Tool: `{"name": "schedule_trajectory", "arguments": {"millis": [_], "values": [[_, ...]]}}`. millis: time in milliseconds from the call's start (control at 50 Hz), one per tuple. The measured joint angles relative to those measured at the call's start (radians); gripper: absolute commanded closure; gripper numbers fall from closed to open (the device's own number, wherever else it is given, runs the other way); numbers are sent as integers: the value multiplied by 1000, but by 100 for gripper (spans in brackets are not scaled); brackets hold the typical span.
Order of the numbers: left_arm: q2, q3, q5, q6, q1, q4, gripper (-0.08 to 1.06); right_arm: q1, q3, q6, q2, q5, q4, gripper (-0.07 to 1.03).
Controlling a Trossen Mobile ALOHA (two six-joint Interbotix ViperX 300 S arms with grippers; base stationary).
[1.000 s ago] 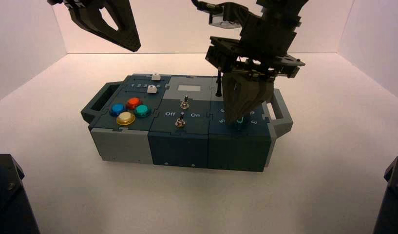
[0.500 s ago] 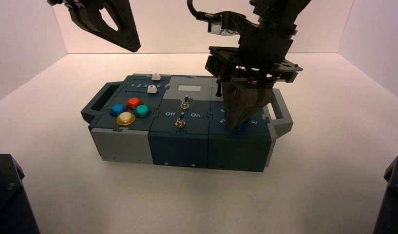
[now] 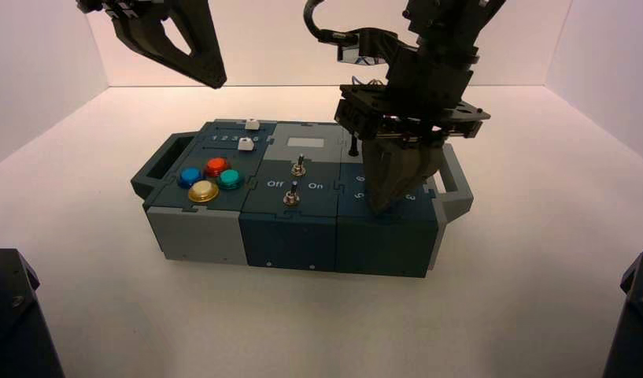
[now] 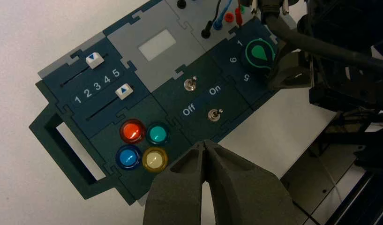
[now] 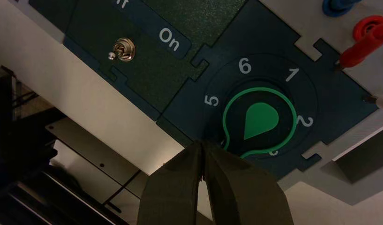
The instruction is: Turn the knob to position 1.
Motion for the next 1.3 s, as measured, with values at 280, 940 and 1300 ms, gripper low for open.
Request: {"name": "schedule_trajectory", "arguments": {"millis": [280,940,1300], "values": [[12,0,12,3,0,8,101,-21,11,0,0,-2,-14,99],[15,-6,17,5,0,18,100,-49,44,3,-32,14,-28,98],[17,-12,28,5,0,29,101,-81,49,11,-55,35,-60,98]]}}
